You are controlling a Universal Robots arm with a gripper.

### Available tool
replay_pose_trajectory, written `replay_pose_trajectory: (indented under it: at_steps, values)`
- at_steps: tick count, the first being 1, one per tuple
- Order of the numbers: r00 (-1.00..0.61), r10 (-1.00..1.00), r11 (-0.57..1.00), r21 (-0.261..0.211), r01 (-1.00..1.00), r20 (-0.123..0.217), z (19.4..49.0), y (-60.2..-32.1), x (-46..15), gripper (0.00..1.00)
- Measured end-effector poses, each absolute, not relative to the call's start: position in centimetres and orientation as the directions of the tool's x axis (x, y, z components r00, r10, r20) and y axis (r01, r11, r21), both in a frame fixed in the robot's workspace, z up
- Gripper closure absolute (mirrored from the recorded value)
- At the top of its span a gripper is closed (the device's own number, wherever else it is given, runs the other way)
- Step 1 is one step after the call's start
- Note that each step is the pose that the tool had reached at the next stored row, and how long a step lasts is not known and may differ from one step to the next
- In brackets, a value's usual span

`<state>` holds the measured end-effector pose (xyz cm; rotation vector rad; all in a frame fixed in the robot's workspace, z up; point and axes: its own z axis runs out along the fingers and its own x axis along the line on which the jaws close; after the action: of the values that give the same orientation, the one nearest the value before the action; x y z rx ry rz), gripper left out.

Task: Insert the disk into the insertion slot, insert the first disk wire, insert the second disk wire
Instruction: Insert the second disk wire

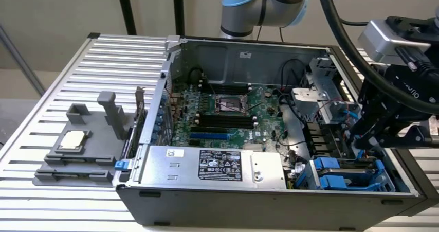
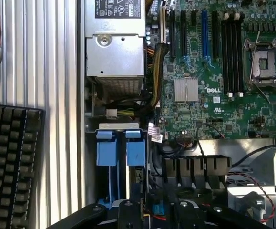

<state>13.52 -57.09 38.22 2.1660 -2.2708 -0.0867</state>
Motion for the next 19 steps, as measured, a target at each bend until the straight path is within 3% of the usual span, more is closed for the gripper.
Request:
replay_pose_trajectory:
  at_steps: [15,18,19]
  values:
    - [-0.048,-0.999,0.048,0.040,-0.998,0.004,37.4,-55.9,14.0,0.67]
    - [-0.048,-0.999,0.048,0.039,-0.998,0.008,37.4,-55.8,14.0,0.69]
    - [-0.048,-0.999,0.048,0.039,-0.998,0.009,37.4,-55.8,14.0,0.76]
